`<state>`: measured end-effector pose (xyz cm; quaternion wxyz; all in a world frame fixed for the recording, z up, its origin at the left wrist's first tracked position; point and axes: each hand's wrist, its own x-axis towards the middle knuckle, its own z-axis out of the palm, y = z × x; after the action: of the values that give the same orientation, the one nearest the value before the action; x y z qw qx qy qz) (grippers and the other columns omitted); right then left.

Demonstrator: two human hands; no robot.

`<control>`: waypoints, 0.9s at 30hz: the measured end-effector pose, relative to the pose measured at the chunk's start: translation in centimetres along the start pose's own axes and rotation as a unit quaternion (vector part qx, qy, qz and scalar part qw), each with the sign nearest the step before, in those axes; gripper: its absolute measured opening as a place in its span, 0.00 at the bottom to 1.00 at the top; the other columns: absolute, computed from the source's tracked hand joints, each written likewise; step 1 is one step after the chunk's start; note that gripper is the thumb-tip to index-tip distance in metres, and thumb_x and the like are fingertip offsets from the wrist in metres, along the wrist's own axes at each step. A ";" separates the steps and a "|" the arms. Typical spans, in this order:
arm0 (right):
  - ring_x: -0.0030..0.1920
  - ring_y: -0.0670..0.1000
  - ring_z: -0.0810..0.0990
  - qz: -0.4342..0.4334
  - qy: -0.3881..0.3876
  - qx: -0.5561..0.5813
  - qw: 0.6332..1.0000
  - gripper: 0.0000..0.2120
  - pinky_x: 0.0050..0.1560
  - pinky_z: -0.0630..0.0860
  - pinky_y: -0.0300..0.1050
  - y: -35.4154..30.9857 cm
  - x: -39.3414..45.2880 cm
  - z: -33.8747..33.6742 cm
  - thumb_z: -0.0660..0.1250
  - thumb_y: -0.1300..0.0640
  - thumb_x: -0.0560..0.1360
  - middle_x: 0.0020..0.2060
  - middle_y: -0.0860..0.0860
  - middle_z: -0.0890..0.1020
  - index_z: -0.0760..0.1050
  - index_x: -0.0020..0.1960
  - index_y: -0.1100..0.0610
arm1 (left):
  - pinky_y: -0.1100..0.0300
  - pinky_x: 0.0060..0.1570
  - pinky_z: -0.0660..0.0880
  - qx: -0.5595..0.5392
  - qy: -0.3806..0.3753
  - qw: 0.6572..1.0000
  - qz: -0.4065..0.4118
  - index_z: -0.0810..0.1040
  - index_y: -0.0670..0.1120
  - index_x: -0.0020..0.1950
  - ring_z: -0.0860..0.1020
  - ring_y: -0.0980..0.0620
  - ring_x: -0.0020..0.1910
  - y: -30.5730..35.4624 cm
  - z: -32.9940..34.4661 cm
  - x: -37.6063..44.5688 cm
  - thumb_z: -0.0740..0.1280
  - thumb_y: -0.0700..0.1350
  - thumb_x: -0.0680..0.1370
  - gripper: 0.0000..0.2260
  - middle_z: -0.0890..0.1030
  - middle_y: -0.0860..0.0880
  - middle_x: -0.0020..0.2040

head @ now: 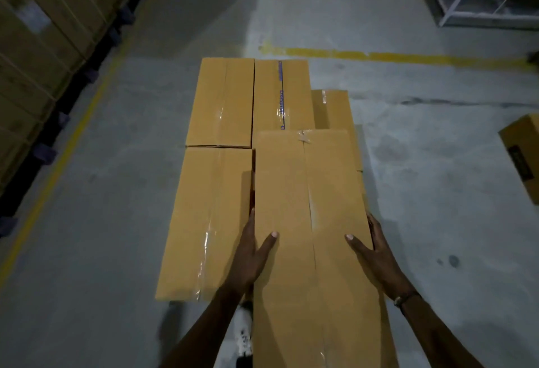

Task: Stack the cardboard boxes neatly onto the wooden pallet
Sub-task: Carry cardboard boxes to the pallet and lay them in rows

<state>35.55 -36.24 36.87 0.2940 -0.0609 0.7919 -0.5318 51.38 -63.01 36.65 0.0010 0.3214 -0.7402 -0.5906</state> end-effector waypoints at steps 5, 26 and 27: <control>0.78 0.43 0.66 0.022 0.008 0.012 1.000 0.41 0.80 0.64 0.59 3.0 2.8 1.4 0.74 0.39 0.76 0.78 0.38 0.67 0.56 0.82 0.36 | 0.39 0.82 0.44 0.120 0.002 0.993 0.001 0.43 0.61 0.84 0.44 0.52 0.84 -5.0 1.2 4.6 0.53 0.78 0.75 0.43 0.47 0.56 0.85; 0.76 0.38 0.60 0.030 0.012 0.017 0.999 0.29 0.75 0.59 0.43 13.4 13.6 9.8 0.63 0.49 0.85 0.74 0.32 0.63 0.55 0.81 0.39 | 0.44 0.75 0.29 0.283 0.039 0.958 0.019 0.44 0.56 0.85 0.32 0.50 0.82 -18.5 1.5 14.8 0.49 0.75 0.79 0.41 0.36 0.51 0.85; 0.76 0.37 0.60 0.033 0.014 0.014 0.999 0.29 0.74 0.59 0.42 13.6 13.8 9.9 0.61 0.49 0.85 0.75 0.34 0.62 0.54 0.83 0.41 | 0.44 0.75 0.29 0.287 0.043 0.957 0.019 0.45 0.56 0.85 0.32 0.49 0.82 -18.7 1.6 15.0 0.49 0.75 0.79 0.41 0.36 0.51 0.85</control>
<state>32.41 -44.07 16.80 0.3016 -0.0230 0.7899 -0.5335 47.71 -70.57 14.08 -0.0485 0.3189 -0.8836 -0.3393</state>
